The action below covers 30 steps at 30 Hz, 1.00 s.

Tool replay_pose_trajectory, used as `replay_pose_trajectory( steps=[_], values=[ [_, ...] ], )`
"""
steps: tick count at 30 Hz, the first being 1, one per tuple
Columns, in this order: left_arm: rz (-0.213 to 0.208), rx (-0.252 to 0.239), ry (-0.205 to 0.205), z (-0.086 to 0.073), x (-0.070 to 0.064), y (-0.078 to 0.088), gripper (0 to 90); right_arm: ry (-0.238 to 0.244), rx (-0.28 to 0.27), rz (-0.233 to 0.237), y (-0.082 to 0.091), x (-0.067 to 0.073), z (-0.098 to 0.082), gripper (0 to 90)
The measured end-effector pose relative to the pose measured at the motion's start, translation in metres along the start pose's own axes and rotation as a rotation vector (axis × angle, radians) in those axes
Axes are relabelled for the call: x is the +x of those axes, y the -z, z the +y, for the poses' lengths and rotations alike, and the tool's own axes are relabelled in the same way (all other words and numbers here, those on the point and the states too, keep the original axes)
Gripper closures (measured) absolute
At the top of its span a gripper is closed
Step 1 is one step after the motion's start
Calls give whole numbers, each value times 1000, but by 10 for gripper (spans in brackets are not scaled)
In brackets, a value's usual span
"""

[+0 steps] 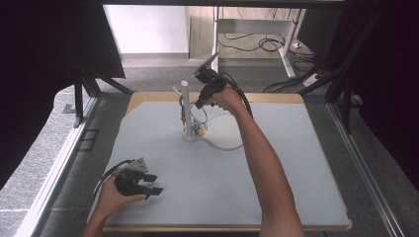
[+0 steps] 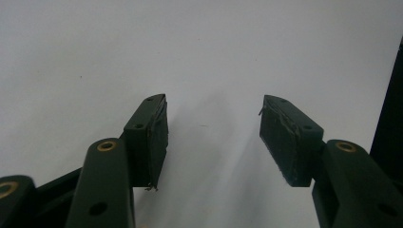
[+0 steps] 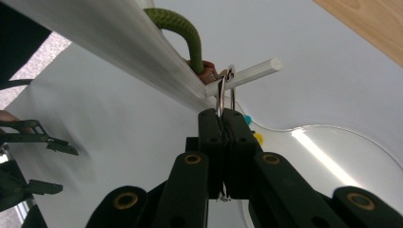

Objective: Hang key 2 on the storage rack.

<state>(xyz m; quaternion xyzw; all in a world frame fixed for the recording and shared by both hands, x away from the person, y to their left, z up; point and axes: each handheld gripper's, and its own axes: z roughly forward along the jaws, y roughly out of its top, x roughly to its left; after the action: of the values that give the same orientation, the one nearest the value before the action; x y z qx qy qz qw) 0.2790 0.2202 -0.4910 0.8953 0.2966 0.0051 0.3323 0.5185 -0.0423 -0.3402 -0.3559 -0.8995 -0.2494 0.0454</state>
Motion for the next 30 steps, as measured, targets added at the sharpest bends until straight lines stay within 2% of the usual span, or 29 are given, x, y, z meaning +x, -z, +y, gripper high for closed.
replay_pose_trajectory(
  steps=[5, 11, 17, 20, 24, 30],
  values=[
    [2, -5, 1, 0, -1, -1, 432, -8, -15, 25, -5, 2, -5, 870],
    [7, -17, 2, 0, -1, 0, 437, 9, -7, 24, -9, 4, -10, 850],
    [12, -24, 4, 0, 0, 2, 442, 8, -35, 22, -3, 4, -15, 802],
    [16, -23, 9, 1, 0, 2, 441, 10, -44, 22, 2, 3, -19, 760],
    [22, -26, 14, 1, 1, 1, 440, 22, -70, 8, 13, 2, -30, 643],
    [26, -22, 22, 1, 0, 0, 434, 13, -144, -17, 30, -2, -62, 515]
  ],
)
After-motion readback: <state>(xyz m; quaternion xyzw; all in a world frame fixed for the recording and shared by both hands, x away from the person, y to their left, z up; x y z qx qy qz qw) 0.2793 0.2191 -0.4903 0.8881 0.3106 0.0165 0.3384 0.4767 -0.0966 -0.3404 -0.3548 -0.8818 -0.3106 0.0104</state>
